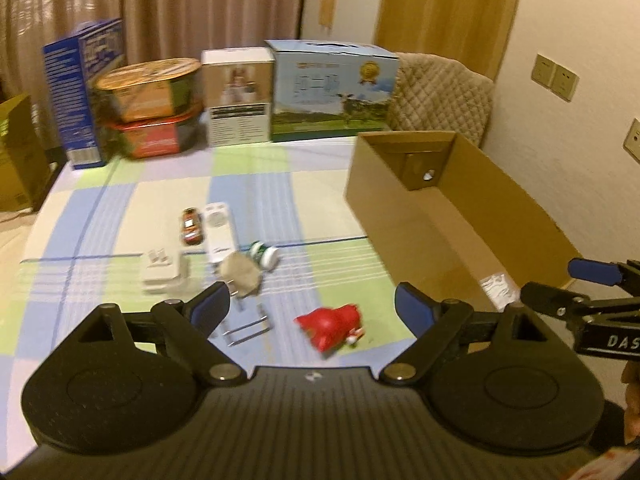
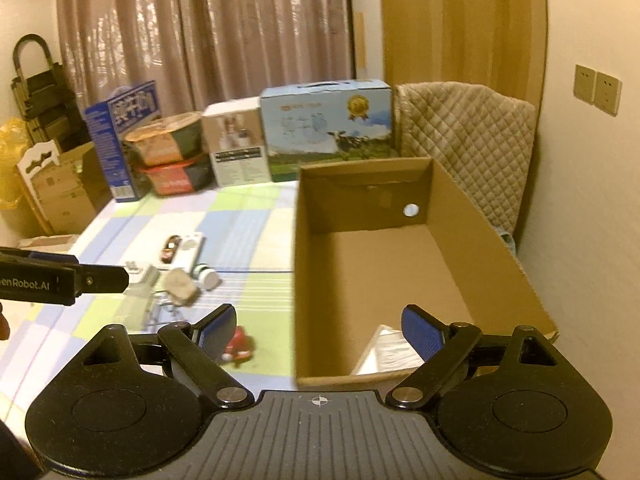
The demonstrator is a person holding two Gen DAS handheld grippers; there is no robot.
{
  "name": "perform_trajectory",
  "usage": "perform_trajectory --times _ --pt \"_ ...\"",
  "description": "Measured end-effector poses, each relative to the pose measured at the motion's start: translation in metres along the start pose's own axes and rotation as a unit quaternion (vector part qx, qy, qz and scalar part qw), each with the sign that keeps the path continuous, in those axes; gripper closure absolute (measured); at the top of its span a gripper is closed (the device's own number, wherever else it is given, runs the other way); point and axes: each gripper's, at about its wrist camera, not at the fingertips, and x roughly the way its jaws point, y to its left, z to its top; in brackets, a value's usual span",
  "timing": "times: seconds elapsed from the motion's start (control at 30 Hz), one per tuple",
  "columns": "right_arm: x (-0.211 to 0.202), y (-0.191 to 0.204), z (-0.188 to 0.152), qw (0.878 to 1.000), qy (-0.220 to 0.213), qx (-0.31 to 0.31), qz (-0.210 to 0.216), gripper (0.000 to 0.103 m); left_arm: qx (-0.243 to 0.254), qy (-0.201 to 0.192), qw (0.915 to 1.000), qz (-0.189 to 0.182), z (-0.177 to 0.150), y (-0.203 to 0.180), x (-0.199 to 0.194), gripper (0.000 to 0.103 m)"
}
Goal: Organize rigid objects
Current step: 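Move both open tools back over the remaining table objects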
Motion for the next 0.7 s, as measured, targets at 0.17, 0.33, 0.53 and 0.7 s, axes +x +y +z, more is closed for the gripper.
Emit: perform_trajectory --times 0.17,0.33,0.53,0.7 --pt "-0.011 0.026 -0.006 1.0 -0.008 -0.007 0.017 0.016 -0.017 -0.002 0.9993 0.032 -0.02 0.03 -0.024 0.009" --pt "-0.012 0.05 -0.016 0.999 -0.003 -0.012 0.035 0.016 -0.028 0.001 0.9976 0.064 -0.038 0.057 -0.04 0.004" --pt "-0.004 0.072 -0.032 0.998 0.01 -0.018 0.056 0.016 -0.041 0.008 0.9955 0.085 -0.052 0.082 -0.041 0.001" --pt "0.008 0.084 -0.041 0.997 0.025 -0.027 0.068 0.016 -0.047 0.015 0.9943 0.094 -0.058 0.095 -0.033 0.001"
